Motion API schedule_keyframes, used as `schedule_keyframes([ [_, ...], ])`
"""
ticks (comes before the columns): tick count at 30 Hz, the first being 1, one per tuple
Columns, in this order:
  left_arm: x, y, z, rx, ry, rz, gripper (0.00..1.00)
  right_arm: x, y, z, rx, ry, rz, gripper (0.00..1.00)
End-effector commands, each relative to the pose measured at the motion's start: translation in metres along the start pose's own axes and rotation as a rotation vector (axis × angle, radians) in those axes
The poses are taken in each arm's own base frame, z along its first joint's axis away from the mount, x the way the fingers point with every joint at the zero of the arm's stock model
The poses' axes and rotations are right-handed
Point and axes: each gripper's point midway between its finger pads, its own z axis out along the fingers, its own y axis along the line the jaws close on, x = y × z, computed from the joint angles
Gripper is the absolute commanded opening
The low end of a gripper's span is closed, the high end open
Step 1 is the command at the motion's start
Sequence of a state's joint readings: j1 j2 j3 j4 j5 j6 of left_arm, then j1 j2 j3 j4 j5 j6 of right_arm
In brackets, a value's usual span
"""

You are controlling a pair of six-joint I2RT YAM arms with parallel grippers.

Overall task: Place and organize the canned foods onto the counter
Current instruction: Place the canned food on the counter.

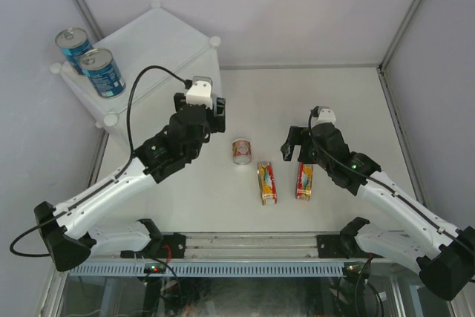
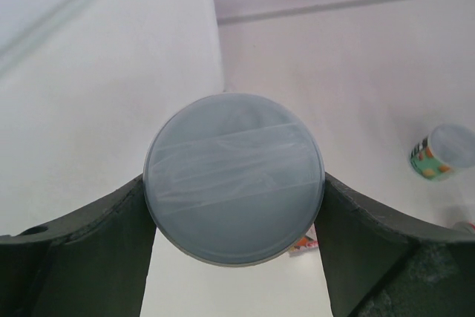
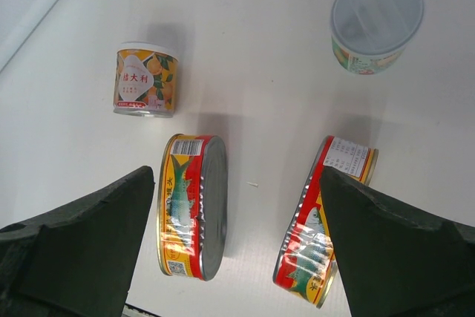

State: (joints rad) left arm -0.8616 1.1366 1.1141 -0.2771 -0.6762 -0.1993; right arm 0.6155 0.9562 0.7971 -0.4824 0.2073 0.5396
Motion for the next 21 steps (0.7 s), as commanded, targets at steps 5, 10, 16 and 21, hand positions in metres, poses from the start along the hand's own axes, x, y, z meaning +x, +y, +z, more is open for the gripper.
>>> schedule_keyframes([
  [5,-0.128,0.037,-0.032,-0.138,-0.291,-0.095,0.00,-0.015,0.008,-0.003,-0.036,-0.059,0.033,0.92],
  [10,-0.156,0.051,-0.035,-0.205,-0.338,-0.093,0.00,-0.016,0.009,-0.003,-0.043,-0.062,0.036,0.92],
  [16,-0.188,0.077,-0.032,-0.271,-0.384,-0.134,0.00,-0.016,0.011,-0.003,-0.053,-0.062,0.036,0.92],
  [21,-0.207,0.097,-0.022,-0.330,-0.398,-0.156,0.00,-0.017,0.014,-0.003,-0.064,-0.058,0.031,0.92],
])
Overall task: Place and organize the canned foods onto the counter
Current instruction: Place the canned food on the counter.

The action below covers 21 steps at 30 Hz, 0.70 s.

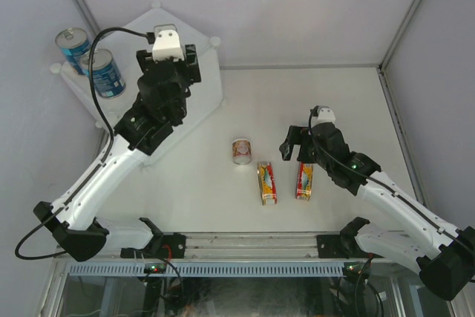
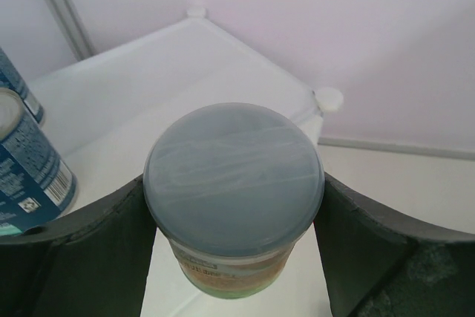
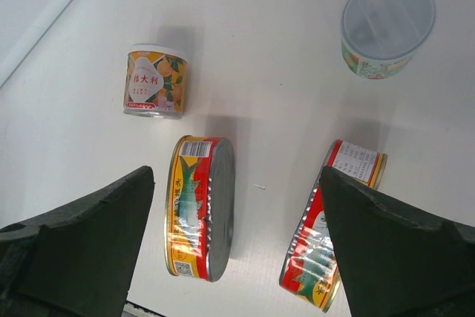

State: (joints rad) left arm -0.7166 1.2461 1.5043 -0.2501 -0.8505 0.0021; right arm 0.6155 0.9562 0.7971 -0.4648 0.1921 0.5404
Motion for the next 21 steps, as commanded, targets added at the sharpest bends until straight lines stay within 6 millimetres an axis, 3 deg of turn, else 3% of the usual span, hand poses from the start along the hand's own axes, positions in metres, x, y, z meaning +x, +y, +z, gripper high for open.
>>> schedule_keyframes([
  [1,-0.069,0.026,0.006,-0.057,-0.142,-0.153,0.00,-0.015,0.010,-0.003,-0.044,-0.052,0.025,0.92],
  [10,-0.072,0.047,0.039,-0.146,-0.134,-0.202,0.00,-0.020,0.013,-0.004,-0.060,-0.060,0.008,0.92],
  [21,-0.055,0.072,0.082,-0.258,-0.098,-0.204,0.00,-0.031,0.015,-0.001,-0.060,-0.079,-0.002,0.92],
])
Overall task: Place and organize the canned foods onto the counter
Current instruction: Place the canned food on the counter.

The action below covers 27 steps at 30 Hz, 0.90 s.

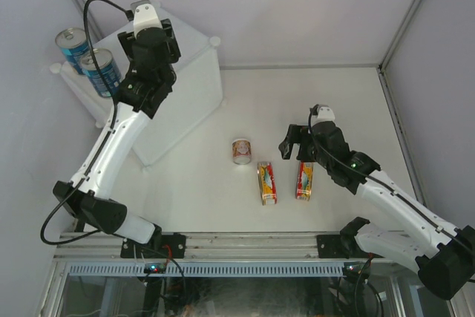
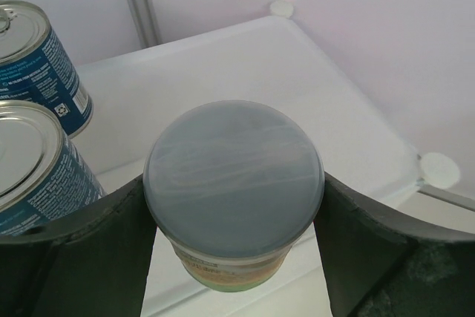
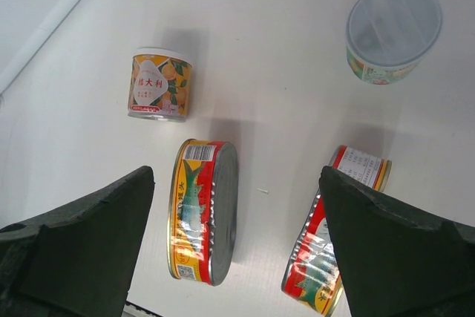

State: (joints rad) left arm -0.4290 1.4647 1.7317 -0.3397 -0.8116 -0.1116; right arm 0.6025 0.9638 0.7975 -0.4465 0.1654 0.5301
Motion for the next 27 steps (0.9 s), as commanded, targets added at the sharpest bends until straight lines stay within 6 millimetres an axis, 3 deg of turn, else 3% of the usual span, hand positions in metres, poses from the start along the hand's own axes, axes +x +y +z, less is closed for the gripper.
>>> schedule_keyframes([
  [1,-0.056,0.007,0.003,-0.004,-0.125,-0.157,0.00,-0.028,0.012,-0.001,-0.037,-0.075,-0.001,0.92],
  [15,-0.040,0.002,0.044,-0.055,-0.085,-0.162,0.00,-0.027,0.012,0.008,-0.032,-0.064,-0.001,0.92],
  [27,-0.011,0.008,0.053,-0.093,-0.045,-0.154,0.00,-0.030,0.010,0.010,-0.029,-0.066,0.009,0.92],
])
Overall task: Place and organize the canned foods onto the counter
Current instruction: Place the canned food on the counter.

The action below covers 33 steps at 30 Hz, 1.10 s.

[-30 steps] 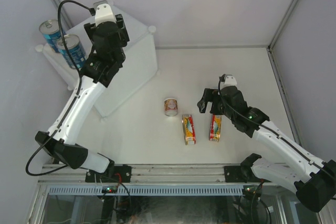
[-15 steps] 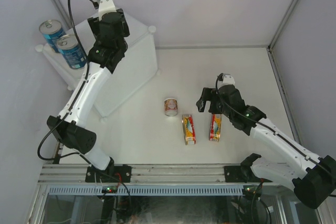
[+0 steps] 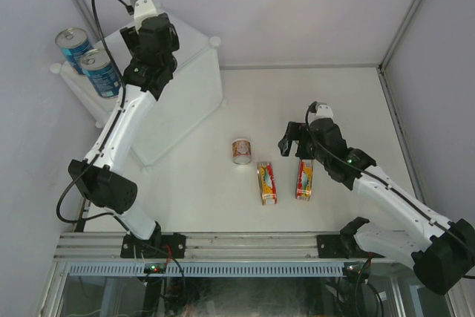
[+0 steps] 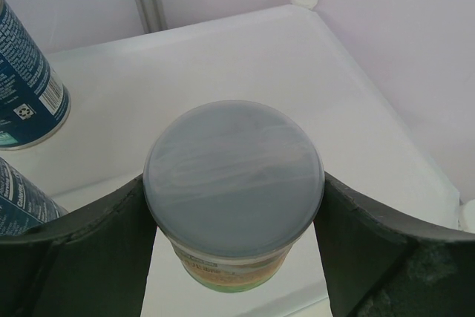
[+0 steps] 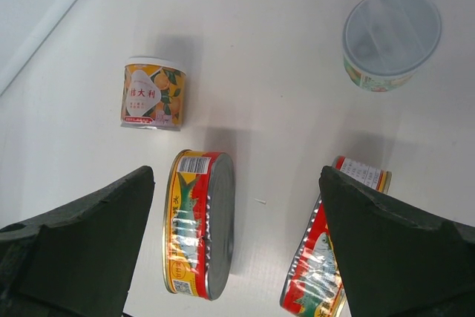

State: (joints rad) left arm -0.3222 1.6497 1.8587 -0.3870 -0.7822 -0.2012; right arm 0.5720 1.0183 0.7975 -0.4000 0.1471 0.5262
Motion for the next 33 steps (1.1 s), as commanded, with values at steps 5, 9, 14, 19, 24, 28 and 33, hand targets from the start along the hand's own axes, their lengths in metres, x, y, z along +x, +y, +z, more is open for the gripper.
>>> schedule_keyframes([
  [5,-0.032,0.010,-0.008,-0.016,-0.103,-0.126,0.00,-0.029,0.014,-0.003,-0.042,-0.071,-0.002,0.91],
  [9,-0.027,0.014,-0.008,-0.027,-0.102,-0.123,0.00,-0.031,0.016,-0.004,-0.044,-0.072,-0.002,0.92],
  [14,-0.019,0.017,-0.006,-0.044,-0.100,-0.116,0.00,-0.030,0.014,-0.006,-0.038,-0.073,-0.002,0.91],
  [19,-0.012,0.020,-0.005,-0.056,-0.096,-0.115,0.00,-0.031,0.013,-0.009,-0.034,-0.075,-0.004,0.91],
  [24,-0.006,0.022,-0.004,-0.061,-0.089,-0.119,0.21,-0.029,0.012,-0.011,-0.031,-0.073,-0.007,0.91],
  [28,-0.004,0.022,-0.006,-0.050,-0.083,-0.122,0.49,-0.029,0.013,-0.012,-0.030,-0.069,-0.012,0.91],
  [33,-0.004,0.021,-0.008,-0.034,-0.081,-0.135,0.81,-0.029,0.014,-0.014,-0.032,-0.068,-0.024,0.91],
])
